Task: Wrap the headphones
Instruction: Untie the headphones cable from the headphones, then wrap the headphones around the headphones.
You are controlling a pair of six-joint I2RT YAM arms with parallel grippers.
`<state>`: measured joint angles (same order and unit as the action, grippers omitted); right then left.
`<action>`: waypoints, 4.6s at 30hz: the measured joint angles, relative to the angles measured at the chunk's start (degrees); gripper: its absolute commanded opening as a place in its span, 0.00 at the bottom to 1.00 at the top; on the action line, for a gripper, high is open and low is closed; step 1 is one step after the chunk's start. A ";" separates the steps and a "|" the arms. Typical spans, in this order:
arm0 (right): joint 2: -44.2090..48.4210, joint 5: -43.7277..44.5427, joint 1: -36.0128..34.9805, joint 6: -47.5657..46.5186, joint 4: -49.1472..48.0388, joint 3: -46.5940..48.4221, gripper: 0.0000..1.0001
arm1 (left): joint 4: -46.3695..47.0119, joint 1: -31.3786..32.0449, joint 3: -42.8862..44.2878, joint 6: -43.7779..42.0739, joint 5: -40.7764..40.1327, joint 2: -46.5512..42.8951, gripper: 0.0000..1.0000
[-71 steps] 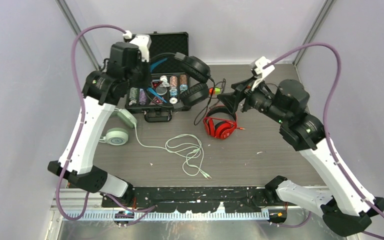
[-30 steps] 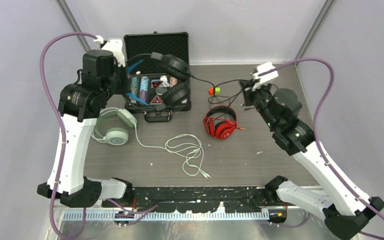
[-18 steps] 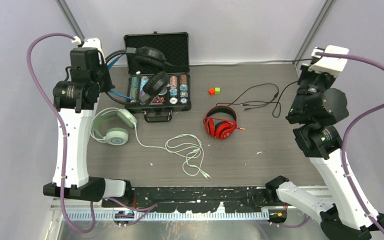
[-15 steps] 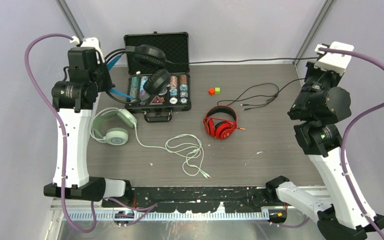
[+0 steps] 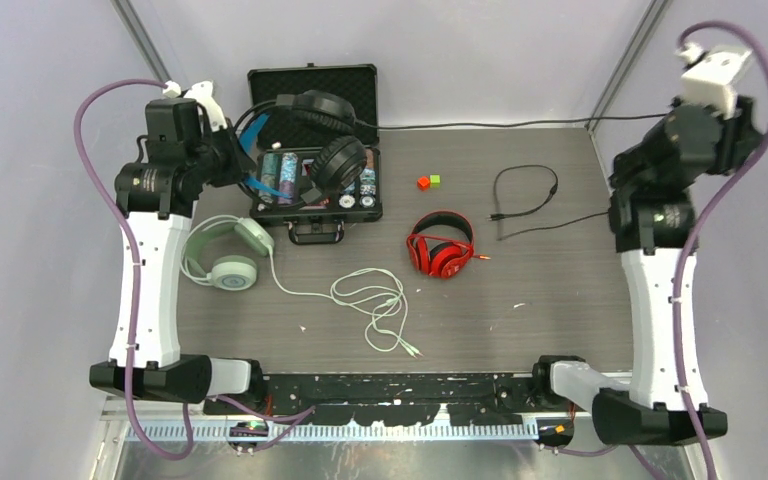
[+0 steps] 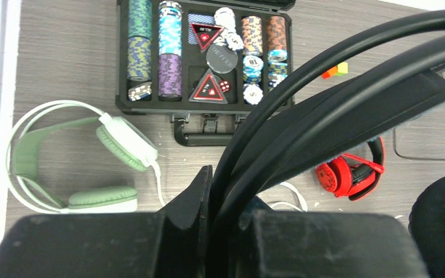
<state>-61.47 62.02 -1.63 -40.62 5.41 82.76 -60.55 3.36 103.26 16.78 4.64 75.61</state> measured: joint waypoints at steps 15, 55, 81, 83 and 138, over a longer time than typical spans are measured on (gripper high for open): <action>-7.96 -12.55 13.99 8.98 16.85 25.05 0.68 | 3.48 -0.39 -1.79 4.11 5.90 0.00 0.00; 8.02 -95.47 -24.46 46.84 -6.86 -37.64 0.55 | 9.11 -0.31 -7.21 9.33 33.83 -4.52 0.00; 12.15 -91.14 -27.89 55.56 -21.73 -51.10 0.01 | 21.49 0.66 -11.37 18.29 45.42 -4.57 0.00; 10.75 -91.17 -27.89 55.78 -22.53 -50.71 0.00 | 21.94 2.10 -11.50 18.40 46.53 -4.17 0.00; 0.26 -86.95 -28.79 49.31 18.34 -17.00 0.01 | -15.76 38.66 -7.19 -18.49 -1.73 6.71 0.00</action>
<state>-61.21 -24.93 -30.41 8.69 23.75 65.76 -76.31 42.02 96.07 -1.72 2.92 82.32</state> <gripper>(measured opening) 0.069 0.098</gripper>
